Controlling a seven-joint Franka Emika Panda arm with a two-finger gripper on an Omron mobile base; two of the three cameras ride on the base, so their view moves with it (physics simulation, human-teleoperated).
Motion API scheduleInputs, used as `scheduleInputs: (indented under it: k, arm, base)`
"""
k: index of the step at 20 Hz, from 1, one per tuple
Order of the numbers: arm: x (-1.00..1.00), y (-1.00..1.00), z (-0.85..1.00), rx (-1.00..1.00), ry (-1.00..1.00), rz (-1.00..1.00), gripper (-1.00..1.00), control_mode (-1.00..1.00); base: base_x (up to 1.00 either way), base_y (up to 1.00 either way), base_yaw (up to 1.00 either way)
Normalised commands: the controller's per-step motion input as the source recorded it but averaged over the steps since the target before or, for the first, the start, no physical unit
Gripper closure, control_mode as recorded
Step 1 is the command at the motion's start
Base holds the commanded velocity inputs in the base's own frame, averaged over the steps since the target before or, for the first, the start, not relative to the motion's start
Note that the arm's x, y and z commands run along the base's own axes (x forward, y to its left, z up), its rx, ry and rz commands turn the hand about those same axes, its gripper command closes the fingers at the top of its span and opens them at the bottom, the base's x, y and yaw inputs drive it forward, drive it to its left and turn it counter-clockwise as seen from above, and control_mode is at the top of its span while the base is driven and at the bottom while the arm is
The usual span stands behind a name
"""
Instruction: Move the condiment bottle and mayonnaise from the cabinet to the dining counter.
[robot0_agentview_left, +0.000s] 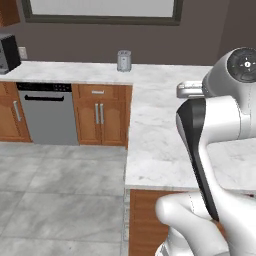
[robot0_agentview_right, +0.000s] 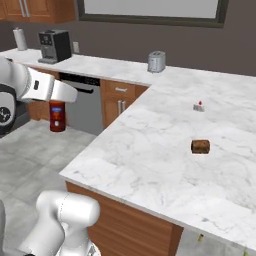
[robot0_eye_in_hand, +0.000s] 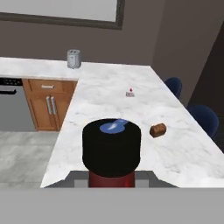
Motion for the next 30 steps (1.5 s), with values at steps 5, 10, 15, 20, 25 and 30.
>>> scheduleInputs:
  k: [5, 10, 15, 20, 25, 30]
  arm:
    - [0.10, -0.09, 0.00, 0.03, 0.00, -0.07, 1.00, -1.00]
    - [0.76, -0.37, -0.01, 0.09, 0.02, -0.12, 1.00, -1.00]
    - [0.97, -0.30, -0.17, 0.06, 0.00, -0.06, 1.00, -1.00]
    - [1.00, -0.08, -0.40, 0.00, 0.00, -0.05, 1.00, -1.00]
    - [1.00, -0.03, -0.45, 0.00, 0.00, -0.09, 1.00, -1.00]
    - [0.74, -0.15, -0.52, 0.00, -0.02, -0.18, 1.00, -1.00]
  base:
    - [0.01, -0.06, -0.11]
    - [0.00, 0.00, 0.00]
    - [0.00, 0.00, 0.00]
    - [0.00, 0.00, 0.00]
    - [0.00, 0.00, 0.00]
    - [0.00, 0.00, 0.00]
